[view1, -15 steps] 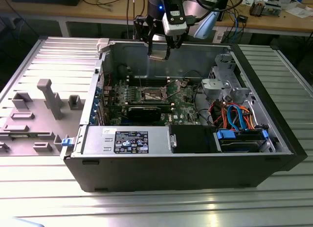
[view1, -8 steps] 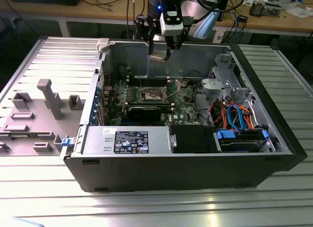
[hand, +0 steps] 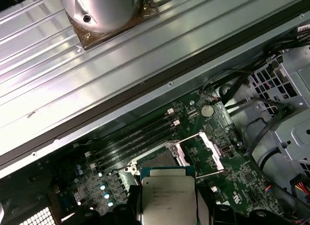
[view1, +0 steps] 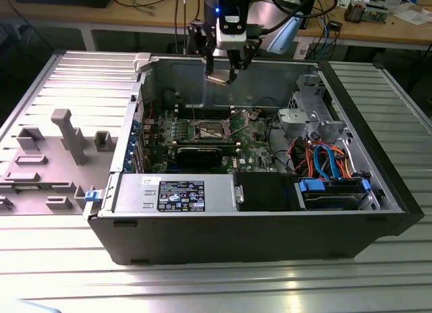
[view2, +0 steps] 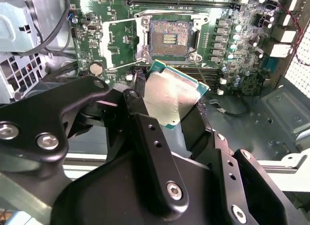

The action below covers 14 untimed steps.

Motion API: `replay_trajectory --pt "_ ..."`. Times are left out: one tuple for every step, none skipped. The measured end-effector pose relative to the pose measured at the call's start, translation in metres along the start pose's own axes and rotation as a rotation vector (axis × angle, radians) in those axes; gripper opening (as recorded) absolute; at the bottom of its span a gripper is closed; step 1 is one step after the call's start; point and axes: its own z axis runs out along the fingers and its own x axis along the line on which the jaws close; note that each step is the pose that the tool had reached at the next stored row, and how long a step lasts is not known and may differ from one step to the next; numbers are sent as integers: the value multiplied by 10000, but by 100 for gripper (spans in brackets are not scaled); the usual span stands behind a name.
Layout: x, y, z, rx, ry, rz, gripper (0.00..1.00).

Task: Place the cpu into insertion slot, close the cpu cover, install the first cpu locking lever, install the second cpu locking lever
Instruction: 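Place the cpu into insertion slot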

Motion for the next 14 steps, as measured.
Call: replay_trajectory --pt "0 0 0 0 -2 6 54" --pt "0 0 0 0 -2 11 54" --pt "0 0 0 0 -1 11 54" --pt "0 0 0 0 -2 14 54" --pt "0 0 0 0 -5 45 54" --pt "0 0 1 -2 -10 105 54" --pt "0 0 1 -4 -19 207 54" --pt "0 0 3 -11 -47 525 54" --pt "0 -1 5 -17 -65 723 54" --pt "0 -1 6 -22 -87 975 54" --pt "0 -1 8 -32 -125 1399 54" --pt "0 -1 9 -37 -144 1625 54" --pt "0 -1 9 -41 -159 1794 54" --pt "0 -1 9 -41 -164 1849 54"
